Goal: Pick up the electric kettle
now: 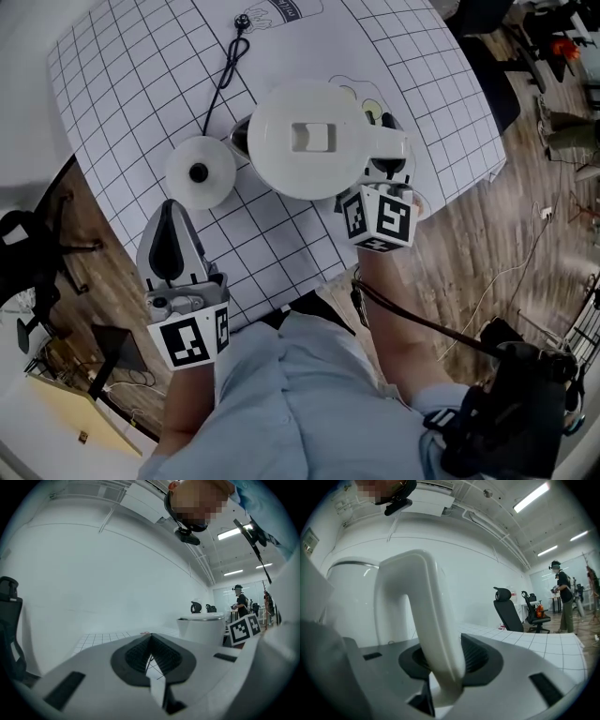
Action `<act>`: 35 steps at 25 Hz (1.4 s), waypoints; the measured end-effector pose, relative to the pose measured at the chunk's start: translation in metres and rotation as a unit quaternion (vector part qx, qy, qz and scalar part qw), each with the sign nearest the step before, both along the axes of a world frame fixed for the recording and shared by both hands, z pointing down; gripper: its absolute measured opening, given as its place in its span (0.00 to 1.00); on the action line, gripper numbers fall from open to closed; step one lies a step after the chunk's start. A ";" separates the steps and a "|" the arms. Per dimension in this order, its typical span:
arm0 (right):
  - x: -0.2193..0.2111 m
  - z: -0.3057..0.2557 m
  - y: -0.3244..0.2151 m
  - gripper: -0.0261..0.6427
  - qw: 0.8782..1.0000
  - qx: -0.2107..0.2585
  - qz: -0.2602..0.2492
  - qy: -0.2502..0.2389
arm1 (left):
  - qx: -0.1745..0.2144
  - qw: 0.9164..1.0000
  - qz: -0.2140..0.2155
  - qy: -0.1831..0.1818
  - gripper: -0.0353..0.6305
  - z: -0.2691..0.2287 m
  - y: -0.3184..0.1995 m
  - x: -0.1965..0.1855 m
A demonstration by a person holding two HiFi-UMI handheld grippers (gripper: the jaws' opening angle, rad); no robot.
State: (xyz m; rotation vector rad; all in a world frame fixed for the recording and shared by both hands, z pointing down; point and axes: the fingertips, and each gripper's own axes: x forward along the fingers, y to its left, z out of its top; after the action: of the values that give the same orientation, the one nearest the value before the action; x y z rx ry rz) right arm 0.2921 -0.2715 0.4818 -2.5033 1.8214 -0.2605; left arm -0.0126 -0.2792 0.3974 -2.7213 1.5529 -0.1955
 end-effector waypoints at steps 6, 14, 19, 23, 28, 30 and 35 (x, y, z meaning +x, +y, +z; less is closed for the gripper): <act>-0.008 0.018 0.016 0.28 0.999 -0.041 0.005 -0.001 | 0.005 1.000 0.003 -0.002 0.05 -0.007 0.010 0.001; -0.033 0.024 0.055 0.32 0.998 -0.057 -0.017 -0.005 | -0.004 1.000 0.009 0.025 0.05 -0.015 0.030 0.005; -0.061 0.006 0.082 0.32 0.997 -0.060 -0.055 -0.006 | 0.000 0.999 0.022 0.042 0.05 -0.030 0.048 0.015; -0.097 -0.025 0.109 0.31 0.993 -0.039 -0.115 0.004 | 0.005 0.998 0.023 0.063 0.05 -0.039 0.076 0.022; -0.128 -0.084 0.130 0.09 0.984 0.007 -0.177 0.018 | 0.035 0.997 0.028 0.059 0.05 -0.063 0.103 0.031; -0.136 -0.106 0.139 0.07 0.982 0.023 -0.184 0.039 | 0.042 0.997 0.028 0.057 0.05 -0.071 0.112 0.035; -0.155 -0.156 0.140 0.05 0.970 0.097 -0.204 0.092 | 0.076 0.995 0.026 0.054 0.05 -0.093 0.117 0.040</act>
State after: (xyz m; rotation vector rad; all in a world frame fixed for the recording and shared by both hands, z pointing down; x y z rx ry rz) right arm 0.1374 -0.1313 0.3254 -2.0674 2.2978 0.1416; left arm 0.0271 -0.1625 0.3040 -2.6907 1.4514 0.0695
